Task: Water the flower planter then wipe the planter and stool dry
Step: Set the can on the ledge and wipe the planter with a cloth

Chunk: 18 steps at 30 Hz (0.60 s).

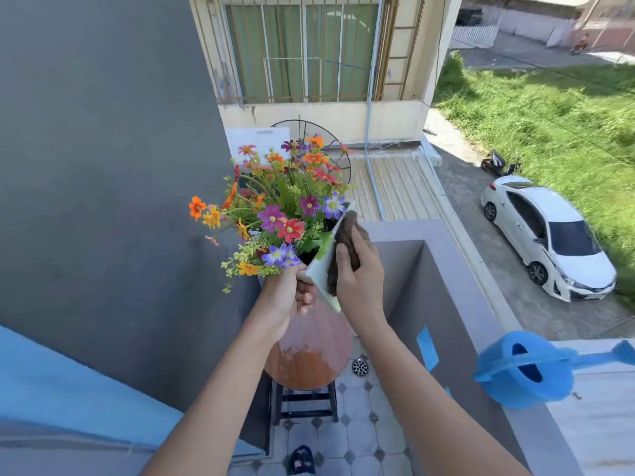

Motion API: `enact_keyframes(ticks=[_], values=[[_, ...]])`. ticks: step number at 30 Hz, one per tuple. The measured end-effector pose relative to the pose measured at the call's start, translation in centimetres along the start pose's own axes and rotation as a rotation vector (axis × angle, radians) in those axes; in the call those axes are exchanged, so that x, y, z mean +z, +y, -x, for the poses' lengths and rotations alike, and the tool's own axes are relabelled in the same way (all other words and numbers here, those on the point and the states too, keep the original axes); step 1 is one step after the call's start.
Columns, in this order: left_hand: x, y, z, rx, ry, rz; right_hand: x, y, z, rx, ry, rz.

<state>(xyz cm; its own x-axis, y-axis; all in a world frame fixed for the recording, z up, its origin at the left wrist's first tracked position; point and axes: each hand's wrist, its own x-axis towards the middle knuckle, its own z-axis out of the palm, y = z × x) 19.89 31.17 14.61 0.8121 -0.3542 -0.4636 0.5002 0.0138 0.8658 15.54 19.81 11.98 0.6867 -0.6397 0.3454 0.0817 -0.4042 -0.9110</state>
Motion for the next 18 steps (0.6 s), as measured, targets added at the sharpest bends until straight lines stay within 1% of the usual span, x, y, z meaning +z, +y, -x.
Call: enact_keyframes(ticks=[3, 6, 9, 13, 15, 18], values=[[-0.4, 0.9, -1.8, 0.002, -0.015, 0.01, 1.3, -0.4, -1.4, -0.08, -0.014, -0.017], [-1.0, 1.7, -3.1, 0.028, -0.067, 0.032, 2.3, 1.8, -2.5, -0.061, -0.025, 0.034], [-1.8, 2.2, -4.3, 0.044, -0.098, 0.048, 2.9, 4.8, -2.5, 0.091, -0.059, 0.106], [-3.2, 1.4, -6.7, 0.031, -0.113, 0.095, 3.4, 9.6, -1.2, 0.361, -0.051, 0.054], [-3.7, 0.6, -7.7, 0.028, -0.095, 0.091, 3.7, 11.9, 0.2, 0.453, -0.054, 0.047], [-3.7, -0.7, -9.4, 0.01, -0.07, 0.065, 4.5, 15.6, 2.5, 0.568, -0.132, 0.104]])
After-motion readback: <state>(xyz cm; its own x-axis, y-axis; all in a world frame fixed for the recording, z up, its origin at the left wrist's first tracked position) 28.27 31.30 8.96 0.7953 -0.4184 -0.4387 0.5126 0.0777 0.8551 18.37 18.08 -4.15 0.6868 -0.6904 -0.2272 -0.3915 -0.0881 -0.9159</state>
